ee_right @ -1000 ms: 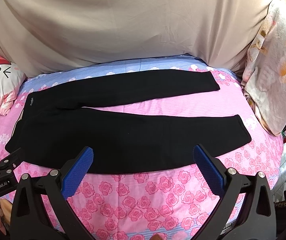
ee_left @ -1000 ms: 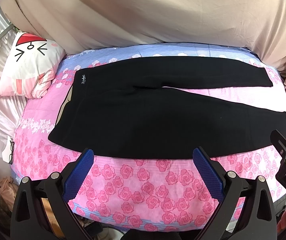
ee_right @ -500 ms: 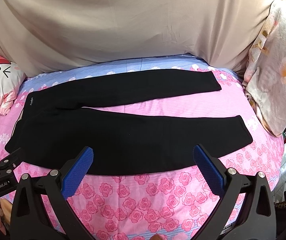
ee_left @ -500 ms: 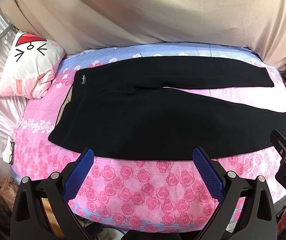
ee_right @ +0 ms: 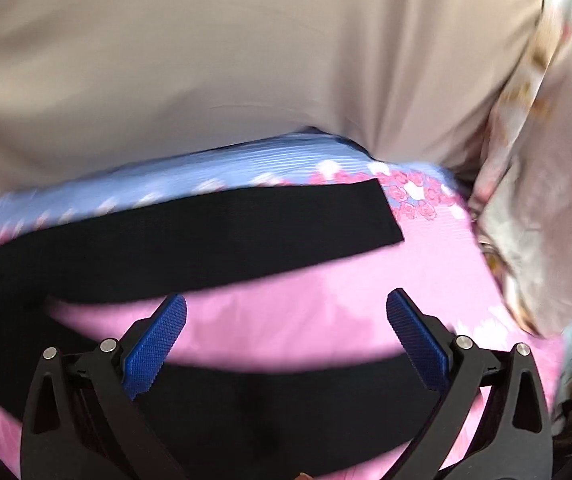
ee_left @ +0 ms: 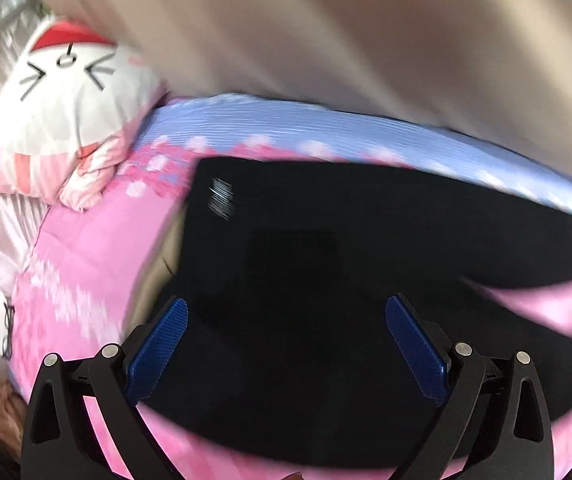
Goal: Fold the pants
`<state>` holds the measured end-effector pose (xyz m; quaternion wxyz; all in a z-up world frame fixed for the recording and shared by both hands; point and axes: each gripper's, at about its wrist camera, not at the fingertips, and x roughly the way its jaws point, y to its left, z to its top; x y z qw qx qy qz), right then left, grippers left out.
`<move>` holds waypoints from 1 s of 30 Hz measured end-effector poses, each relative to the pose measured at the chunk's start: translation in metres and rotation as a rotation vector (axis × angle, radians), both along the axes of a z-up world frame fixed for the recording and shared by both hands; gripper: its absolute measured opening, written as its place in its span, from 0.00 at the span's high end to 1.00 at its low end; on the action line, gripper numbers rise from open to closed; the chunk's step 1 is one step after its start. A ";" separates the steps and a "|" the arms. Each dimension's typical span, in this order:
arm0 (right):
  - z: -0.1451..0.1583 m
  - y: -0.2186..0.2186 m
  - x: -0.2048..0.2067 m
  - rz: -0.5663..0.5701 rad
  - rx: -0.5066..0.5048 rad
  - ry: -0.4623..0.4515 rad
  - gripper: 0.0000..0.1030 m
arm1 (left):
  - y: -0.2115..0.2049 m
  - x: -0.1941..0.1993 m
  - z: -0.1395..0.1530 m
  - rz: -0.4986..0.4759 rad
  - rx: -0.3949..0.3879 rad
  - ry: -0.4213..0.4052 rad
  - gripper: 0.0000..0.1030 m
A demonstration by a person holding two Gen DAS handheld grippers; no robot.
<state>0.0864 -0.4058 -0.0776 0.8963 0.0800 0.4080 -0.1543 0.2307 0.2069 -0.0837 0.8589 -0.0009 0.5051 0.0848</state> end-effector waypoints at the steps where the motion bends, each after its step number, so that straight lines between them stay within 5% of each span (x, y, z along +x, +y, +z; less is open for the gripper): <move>1: -0.012 -0.025 0.021 -0.009 0.023 0.018 0.05 | 0.017 0.020 -0.009 0.019 -0.009 0.003 0.05; 4: -0.058 -0.101 0.085 -0.055 0.080 0.093 0.05 | 0.068 0.088 -0.054 0.042 -0.096 0.077 0.07; 8: -0.082 -0.153 0.122 -0.118 0.070 0.110 0.05 | 0.102 0.130 -0.095 0.071 -0.038 0.102 0.07; 14: -0.109 -0.172 0.164 -0.020 0.085 0.195 0.05 | 0.124 0.155 -0.113 0.018 -0.101 0.112 0.05; 19: -0.117 -0.165 0.176 0.009 0.119 0.160 0.28 | 0.130 0.169 -0.115 -0.013 -0.122 0.106 0.05; 21: -0.116 -0.166 0.178 0.008 0.137 0.133 0.50 | 0.131 0.171 -0.115 -0.030 -0.131 0.107 0.08; 23: -0.113 -0.166 0.178 0.042 0.175 0.107 0.79 | 0.129 0.169 -0.110 -0.070 -0.136 0.094 0.27; 25: -0.108 -0.155 0.179 0.079 0.153 0.115 0.87 | 0.125 0.162 -0.102 -0.129 -0.190 0.090 0.80; 27: -0.102 -0.145 0.176 0.102 0.138 0.109 0.88 | 0.125 0.154 -0.093 -0.145 -0.268 0.079 0.86; 30: -0.079 -0.143 0.158 0.098 0.159 0.039 0.88 | 0.124 0.136 -0.071 -0.178 -0.266 0.013 0.87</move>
